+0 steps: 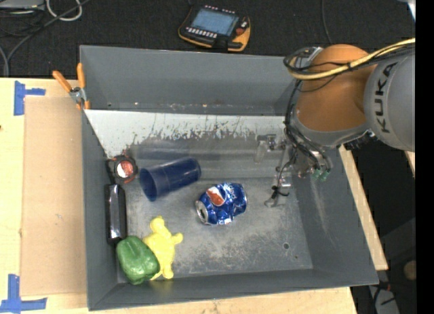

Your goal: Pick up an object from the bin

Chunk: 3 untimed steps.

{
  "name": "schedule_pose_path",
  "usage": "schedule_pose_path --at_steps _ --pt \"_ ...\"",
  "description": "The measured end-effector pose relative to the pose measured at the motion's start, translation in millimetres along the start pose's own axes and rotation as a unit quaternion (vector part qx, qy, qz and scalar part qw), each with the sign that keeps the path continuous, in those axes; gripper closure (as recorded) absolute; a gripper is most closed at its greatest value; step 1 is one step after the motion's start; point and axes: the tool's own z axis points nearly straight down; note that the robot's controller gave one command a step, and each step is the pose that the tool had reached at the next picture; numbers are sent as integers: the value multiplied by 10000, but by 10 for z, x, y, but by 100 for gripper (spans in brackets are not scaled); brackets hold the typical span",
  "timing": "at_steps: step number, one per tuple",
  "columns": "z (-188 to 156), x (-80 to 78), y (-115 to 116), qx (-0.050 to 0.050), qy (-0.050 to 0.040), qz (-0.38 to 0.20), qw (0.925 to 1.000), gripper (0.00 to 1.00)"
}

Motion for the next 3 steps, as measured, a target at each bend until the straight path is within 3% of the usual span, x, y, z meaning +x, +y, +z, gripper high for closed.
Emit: schedule_pose_path --at_steps 1,2,3 --pt "419 7 344 -60 -29 97 9999 0" --pt "544 -10 801 -17 -36 771 9970 100" --pt "545 -10 800 -16 -37 770 9970 100"
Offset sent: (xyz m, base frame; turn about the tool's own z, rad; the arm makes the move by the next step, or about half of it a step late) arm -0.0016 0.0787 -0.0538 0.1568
